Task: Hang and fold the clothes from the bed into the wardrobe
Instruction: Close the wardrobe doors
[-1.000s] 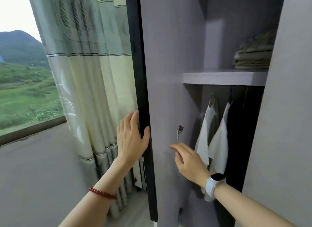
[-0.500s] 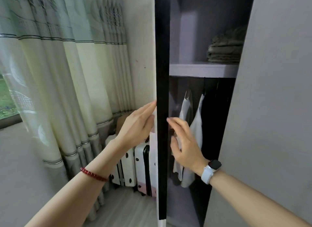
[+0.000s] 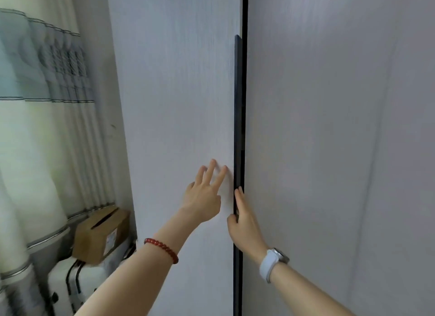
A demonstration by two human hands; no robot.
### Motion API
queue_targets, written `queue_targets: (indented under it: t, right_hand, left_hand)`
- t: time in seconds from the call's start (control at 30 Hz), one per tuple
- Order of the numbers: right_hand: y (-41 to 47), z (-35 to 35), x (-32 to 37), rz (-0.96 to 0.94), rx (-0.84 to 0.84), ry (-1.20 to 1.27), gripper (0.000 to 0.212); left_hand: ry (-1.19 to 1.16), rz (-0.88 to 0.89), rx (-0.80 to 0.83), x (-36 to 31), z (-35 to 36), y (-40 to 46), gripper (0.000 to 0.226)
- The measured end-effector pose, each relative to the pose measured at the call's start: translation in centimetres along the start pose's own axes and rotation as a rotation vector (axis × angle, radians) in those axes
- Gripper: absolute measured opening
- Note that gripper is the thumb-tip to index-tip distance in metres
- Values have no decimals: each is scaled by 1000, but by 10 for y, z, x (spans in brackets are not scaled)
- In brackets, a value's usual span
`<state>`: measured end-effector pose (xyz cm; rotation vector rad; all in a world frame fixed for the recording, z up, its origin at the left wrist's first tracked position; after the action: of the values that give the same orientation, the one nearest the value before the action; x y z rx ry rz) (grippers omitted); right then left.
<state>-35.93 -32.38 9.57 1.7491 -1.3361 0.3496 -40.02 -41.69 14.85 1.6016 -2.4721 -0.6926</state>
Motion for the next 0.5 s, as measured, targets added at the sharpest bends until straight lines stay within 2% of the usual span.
queue_targets:
  t: [0.13,0.27,0.37,0.5]
  right_hand:
    - [39,-14,-21,51,24,37,70]
    - [74,-19,-40,75,31,-72,71]
    - [91,-23,-47,22,36,-288,71]
    - [105,-27,-55,-42,-37,-746,77]
  left_hand:
    - [63,-62,-19,-1,17,40,78]
    - [187,-121,5,7,32,67,83]
    - [237,-130,42,13,42,82,81]
    - [260,-102,33,20,50,95,84]
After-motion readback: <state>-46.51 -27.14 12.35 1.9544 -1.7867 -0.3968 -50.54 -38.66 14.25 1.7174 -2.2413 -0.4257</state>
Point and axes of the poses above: each hand's wrist, its own y-axis towards the middle knuckle, its own z-axis out of the palm, x = y × z, the point moved 8 cm from there along y, towards the middle knuckle, and after that the axes turned 9 degrees about -y, right-handed, at the moved point
